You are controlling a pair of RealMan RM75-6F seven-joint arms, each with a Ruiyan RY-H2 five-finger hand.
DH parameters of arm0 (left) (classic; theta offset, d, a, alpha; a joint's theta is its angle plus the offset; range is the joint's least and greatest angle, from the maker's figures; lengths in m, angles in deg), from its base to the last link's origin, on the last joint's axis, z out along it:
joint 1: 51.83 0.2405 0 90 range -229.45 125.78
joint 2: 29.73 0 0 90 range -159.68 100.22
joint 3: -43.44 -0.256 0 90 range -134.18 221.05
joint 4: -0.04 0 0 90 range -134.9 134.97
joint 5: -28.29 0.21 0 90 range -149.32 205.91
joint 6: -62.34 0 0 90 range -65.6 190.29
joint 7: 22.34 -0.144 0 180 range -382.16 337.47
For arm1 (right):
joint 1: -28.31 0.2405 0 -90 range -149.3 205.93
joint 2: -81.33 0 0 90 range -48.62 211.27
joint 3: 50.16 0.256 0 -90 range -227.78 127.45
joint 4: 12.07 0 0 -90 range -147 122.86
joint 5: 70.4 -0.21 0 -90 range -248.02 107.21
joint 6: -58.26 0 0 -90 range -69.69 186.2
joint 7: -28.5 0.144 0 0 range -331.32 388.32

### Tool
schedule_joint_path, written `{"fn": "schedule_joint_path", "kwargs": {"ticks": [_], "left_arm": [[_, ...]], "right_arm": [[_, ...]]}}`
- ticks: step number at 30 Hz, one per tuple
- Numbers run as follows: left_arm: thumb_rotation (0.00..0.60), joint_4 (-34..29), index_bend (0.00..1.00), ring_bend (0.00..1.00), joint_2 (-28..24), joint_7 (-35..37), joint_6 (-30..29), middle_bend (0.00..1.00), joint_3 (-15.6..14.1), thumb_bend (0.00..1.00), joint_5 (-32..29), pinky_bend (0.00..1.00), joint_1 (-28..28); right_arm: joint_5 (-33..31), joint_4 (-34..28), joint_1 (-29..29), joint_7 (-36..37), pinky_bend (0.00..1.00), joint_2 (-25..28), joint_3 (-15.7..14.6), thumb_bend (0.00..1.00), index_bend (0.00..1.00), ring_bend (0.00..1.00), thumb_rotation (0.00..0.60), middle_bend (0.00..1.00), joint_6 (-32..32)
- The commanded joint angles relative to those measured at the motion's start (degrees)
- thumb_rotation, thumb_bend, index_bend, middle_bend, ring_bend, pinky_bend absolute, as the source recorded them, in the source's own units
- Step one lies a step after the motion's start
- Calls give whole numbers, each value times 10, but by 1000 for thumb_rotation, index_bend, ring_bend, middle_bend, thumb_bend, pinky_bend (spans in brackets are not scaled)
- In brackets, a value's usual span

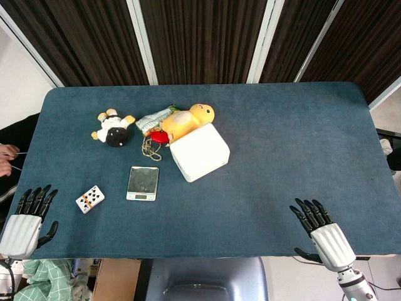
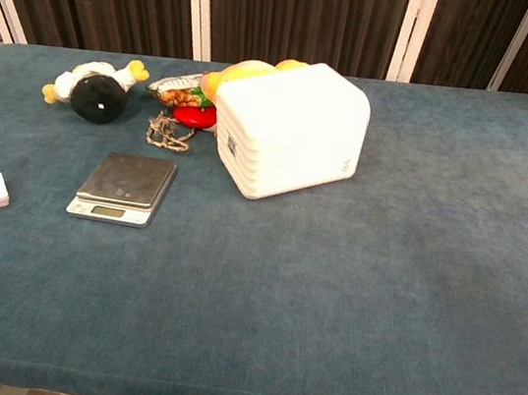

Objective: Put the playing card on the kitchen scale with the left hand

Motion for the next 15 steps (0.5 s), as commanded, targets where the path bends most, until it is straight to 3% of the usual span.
{"fn": "schedule_joint_path", "kwargs": {"ticks": [1, 7, 10, 15], "left_arm": [[600, 5, 53, 0, 6, 3, -5, 0, -2, 406, 9, 0, -1], [600, 44, 174, 0, 52, 75, 13, 0, -13, 411, 33, 0, -18], [600, 74, 254, 0, 89, 56, 39, 0, -6, 448, 28, 0, -35], [600, 88, 287, 0, 140, 36, 104, 0, 7, 551, -1, 0, -68]], "right_arm": [[0, -3, 0, 4, 0, 3, -1, 110, 0, 0, 600, 0, 0], [2, -7, 1, 24, 0, 9, -6, 111, 0, 0, 600, 0, 0], [4, -8, 1, 30, 0, 10, -7, 110, 0, 0, 600, 0, 0], [5, -9, 6, 35, 0, 9, -9, 110, 0, 0, 600, 0, 10]]}}
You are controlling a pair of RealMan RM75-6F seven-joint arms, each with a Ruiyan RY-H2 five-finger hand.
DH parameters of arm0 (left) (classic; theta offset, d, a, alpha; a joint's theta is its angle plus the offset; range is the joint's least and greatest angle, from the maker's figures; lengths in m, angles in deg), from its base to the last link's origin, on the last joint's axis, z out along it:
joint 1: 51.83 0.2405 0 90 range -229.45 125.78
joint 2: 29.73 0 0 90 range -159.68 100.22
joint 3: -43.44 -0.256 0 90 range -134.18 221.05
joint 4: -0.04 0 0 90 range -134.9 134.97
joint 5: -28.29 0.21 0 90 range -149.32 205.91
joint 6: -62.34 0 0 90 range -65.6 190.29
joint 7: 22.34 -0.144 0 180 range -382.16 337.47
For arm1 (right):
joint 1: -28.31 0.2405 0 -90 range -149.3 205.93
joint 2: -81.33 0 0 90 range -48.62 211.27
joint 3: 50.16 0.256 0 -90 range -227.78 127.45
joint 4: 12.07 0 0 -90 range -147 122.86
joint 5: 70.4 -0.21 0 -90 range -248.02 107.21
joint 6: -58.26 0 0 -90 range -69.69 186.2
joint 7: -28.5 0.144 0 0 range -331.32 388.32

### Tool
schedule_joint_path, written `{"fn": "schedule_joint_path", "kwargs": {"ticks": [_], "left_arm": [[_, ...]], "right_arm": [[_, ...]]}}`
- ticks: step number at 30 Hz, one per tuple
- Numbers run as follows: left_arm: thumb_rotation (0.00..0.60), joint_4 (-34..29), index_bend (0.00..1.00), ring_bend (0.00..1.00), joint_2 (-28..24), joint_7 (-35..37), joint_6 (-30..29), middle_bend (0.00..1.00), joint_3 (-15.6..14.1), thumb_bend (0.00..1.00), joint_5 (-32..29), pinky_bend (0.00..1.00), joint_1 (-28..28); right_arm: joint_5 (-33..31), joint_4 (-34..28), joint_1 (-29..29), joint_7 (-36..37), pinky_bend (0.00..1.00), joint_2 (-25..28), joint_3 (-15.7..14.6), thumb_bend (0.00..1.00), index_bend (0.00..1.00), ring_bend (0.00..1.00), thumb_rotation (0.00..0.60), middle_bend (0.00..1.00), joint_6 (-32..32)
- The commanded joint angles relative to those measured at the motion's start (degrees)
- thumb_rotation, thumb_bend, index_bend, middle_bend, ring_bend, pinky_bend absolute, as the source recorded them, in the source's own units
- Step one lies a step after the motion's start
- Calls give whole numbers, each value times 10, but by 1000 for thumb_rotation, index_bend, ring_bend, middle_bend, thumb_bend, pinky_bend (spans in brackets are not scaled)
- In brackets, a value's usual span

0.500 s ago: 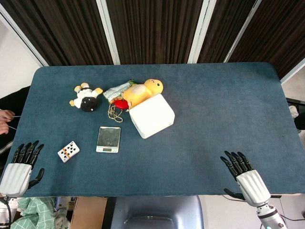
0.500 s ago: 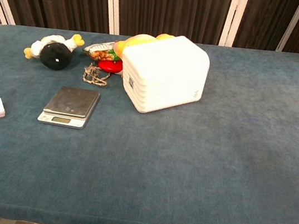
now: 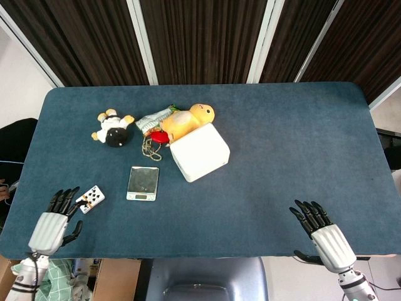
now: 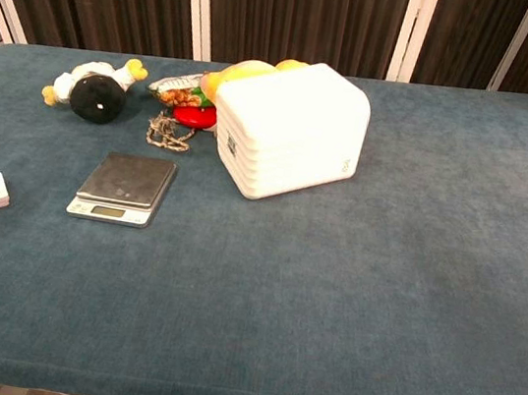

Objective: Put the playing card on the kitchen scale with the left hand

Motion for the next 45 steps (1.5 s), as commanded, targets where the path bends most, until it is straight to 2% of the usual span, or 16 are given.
{"fn": "schedule_joint_path", "kwargs": {"ticks": [1, 4, 8, 14, 45], "left_arm": [[600, 23, 288, 0, 50, -28, 61, 0, 13, 565, -25, 0, -35], [600, 30, 289, 0, 71, -37, 92, 0, 20, 591, -45, 0, -50], [600, 69, 265, 0, 106, -82, 103, 0, 27, 667, -55, 0, -63], [600, 87, 253, 0, 130, -88, 120, 0, 33, 671, -71, 0, -76], [600, 100, 219, 0, 159, -120, 150, 0, 22, 697, -98, 0, -103]], "right_arm": [[1, -1, 3, 2, 0, -1, -2, 110, 0, 0, 600, 0, 7], [2, -2, 6, 3, 0, 0, -6, 110, 0, 0, 600, 0, 17], [-5, -1, 5, -15, 0, -8, 1, 110, 0, 0, 600, 0, 17], [-7, -1, 4, -22, 0, -12, 0, 110, 0, 0, 600, 0, 19], [-9, -10, 4, -26, 0, -8, -2, 110, 0, 0, 600, 0, 22]]}}
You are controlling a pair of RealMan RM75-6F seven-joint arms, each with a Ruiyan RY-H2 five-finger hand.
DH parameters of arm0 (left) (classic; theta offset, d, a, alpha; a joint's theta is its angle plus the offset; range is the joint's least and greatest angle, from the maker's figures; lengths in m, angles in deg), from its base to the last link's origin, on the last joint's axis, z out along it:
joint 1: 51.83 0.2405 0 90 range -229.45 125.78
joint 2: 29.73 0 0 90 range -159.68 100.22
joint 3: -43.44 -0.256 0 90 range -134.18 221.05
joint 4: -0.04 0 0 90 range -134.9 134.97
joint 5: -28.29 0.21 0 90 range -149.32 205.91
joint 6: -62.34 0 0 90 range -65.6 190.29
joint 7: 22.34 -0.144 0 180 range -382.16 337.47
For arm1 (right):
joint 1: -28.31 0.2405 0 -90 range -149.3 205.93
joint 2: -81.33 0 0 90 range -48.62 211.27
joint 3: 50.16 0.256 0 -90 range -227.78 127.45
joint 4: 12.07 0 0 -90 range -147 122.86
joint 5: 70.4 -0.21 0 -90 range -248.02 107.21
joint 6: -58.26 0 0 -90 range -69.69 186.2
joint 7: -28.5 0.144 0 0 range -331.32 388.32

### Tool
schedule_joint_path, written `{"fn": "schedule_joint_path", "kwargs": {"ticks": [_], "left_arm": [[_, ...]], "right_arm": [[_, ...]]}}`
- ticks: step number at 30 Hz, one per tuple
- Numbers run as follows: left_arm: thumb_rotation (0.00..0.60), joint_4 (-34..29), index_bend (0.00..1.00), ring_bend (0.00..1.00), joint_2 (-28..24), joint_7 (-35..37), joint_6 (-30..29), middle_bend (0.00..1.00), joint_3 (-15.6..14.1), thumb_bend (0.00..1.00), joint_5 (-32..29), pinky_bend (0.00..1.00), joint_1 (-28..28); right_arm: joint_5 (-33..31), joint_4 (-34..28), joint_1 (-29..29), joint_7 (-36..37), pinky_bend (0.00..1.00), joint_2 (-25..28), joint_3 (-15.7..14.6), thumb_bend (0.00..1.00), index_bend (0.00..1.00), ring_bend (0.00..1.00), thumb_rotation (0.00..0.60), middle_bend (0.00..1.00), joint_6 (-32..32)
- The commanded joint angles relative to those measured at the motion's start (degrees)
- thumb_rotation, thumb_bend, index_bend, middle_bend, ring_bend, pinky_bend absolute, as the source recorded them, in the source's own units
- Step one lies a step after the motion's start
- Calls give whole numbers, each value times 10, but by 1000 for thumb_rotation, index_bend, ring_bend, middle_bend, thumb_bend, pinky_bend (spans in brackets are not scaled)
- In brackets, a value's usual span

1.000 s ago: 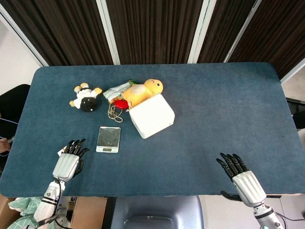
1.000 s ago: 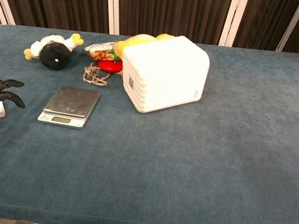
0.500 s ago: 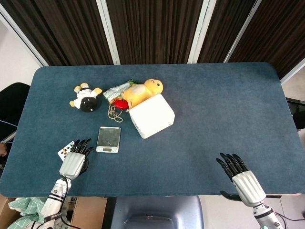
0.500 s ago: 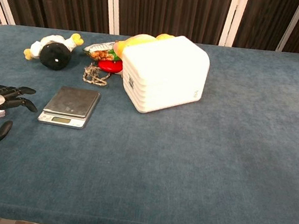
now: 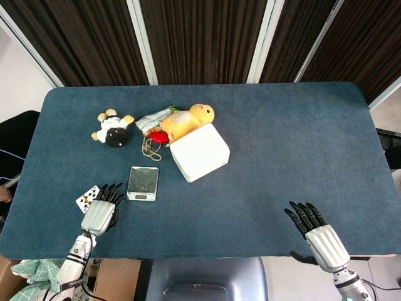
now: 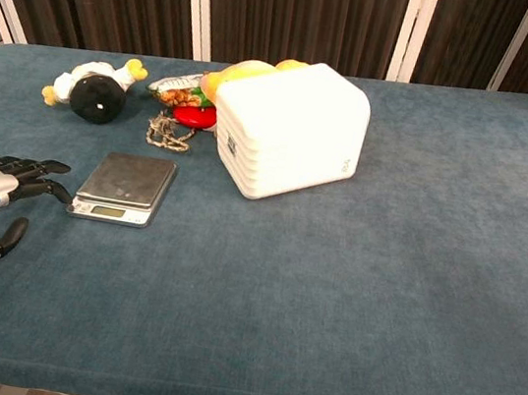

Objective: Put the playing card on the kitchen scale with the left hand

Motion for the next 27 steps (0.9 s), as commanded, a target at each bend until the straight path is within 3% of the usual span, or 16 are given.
{"fn": "schedule_joint_path", "kwargs": {"ticks": [1, 27], "left_arm": [[600, -1, 217, 0, 1, 1, 0, 0, -2, 697, 0, 0, 0], [600, -4, 216, 0, 0, -9, 23, 0, -10, 710, -18, 0, -9]], "right_arm": [[0, -1, 0, 0, 0, 1, -1, 110, 0, 0, 600, 0, 1], [2, -5, -2, 5, 0, 6, -1, 110, 0, 0, 600, 0, -4]]}}
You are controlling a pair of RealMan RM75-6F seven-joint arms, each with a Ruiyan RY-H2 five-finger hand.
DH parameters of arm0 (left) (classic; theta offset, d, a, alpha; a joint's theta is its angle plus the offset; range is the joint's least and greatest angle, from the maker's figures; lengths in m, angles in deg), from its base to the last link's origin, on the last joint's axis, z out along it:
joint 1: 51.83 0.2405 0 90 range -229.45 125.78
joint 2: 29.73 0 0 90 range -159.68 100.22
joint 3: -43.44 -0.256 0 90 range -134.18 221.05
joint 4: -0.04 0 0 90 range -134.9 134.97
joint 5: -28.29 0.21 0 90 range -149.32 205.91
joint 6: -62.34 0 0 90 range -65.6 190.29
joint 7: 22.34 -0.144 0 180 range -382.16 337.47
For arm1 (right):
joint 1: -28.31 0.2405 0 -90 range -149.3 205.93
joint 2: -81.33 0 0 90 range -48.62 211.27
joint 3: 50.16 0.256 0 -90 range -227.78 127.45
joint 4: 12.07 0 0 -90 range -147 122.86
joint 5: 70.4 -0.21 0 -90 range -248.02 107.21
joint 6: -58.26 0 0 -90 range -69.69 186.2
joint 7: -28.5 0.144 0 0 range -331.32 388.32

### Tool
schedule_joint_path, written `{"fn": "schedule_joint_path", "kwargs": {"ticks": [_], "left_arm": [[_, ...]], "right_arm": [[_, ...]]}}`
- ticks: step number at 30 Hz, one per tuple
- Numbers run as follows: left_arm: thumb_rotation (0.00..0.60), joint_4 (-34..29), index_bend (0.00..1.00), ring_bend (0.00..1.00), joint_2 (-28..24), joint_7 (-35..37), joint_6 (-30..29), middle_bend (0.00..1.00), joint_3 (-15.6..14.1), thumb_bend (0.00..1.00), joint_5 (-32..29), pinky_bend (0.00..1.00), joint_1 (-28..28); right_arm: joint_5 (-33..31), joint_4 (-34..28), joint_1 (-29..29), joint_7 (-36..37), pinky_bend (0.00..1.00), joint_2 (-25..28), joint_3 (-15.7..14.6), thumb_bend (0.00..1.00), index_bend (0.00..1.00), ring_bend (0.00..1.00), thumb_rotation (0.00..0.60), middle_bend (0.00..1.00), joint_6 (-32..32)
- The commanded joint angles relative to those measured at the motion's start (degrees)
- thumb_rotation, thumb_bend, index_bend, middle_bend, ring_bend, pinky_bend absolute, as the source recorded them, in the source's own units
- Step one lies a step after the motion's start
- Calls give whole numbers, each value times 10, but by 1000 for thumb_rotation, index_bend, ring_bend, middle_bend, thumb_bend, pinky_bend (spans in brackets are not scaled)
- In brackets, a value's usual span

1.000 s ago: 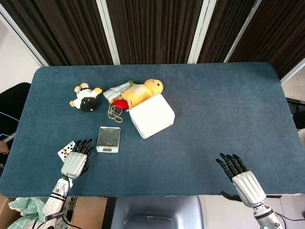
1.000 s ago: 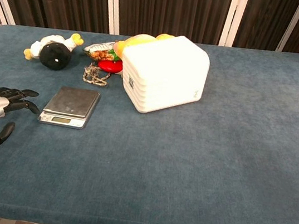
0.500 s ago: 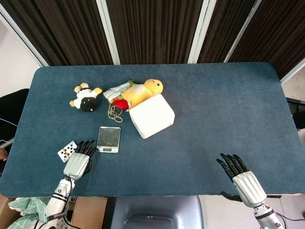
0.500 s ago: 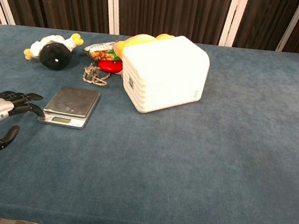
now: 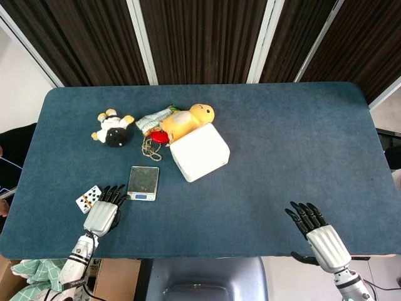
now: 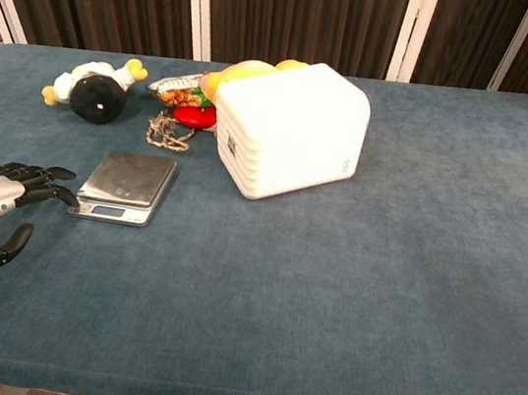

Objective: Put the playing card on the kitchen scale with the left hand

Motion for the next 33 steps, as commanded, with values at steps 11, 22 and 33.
{"fn": "schedule_joint_path", "kwargs": {"ticks": [11, 22, 33], "left_arm": [[600, -22, 202, 0, -15, -2, 21, 0, 0, 710, -13, 0, -9], [600, -51, 0, 0, -53, 5, -42, 0, 18, 489, 11, 0, -6], [600, -51, 15, 0, -85, -109, 2, 0, 26, 378, -112, 0, 21]], "right_arm": [[2, 1, -2, 5, 0, 2, 0, 110, 0, 0, 600, 0, -6], [4, 0, -2, 7, 0, 3, 0, 110, 0, 0, 600, 0, -8], [7, 0, -4, 6, 0, 4, -1, 110, 0, 0, 600, 0, -10]]}}
